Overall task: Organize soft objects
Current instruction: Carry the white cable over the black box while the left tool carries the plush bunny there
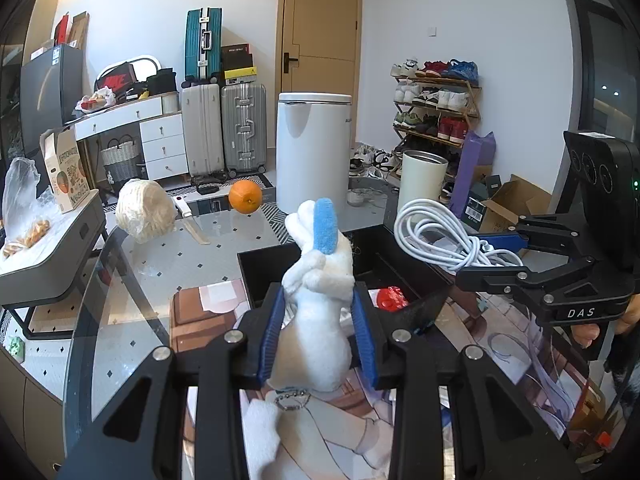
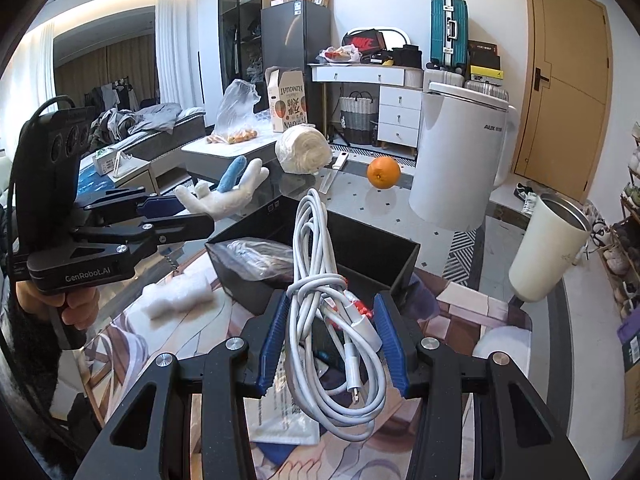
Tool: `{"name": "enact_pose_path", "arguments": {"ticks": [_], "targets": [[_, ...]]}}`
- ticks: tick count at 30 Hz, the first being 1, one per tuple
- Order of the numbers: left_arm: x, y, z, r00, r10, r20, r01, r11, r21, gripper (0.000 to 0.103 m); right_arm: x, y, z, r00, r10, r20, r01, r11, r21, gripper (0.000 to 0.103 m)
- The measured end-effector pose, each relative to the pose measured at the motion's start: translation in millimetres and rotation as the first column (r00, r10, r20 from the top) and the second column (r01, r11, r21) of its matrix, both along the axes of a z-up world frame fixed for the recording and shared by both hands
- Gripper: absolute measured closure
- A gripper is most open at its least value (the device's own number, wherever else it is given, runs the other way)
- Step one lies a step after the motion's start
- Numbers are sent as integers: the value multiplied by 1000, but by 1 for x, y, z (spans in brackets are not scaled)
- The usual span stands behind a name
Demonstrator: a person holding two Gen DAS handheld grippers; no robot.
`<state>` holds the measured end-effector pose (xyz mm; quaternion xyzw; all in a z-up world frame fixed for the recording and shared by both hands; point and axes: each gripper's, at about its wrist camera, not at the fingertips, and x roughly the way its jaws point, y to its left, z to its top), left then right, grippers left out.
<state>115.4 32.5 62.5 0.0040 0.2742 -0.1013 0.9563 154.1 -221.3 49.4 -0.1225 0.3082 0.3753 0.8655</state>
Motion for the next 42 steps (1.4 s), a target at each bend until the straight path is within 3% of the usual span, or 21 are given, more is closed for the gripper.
{"name": "enact_pose_path", "arguments": {"ticks": [28, 42], "targets": [[48, 11, -11, 999, 1, -36, 0, 1000, 26, 71, 78, 78, -33, 993, 109, -37, -114, 982, -148, 58], [57, 2, -19, 997, -30, -70, 33, 999, 40, 68, 73, 64, -28, 995, 99, -1, -98, 980, -175, 48]]}}
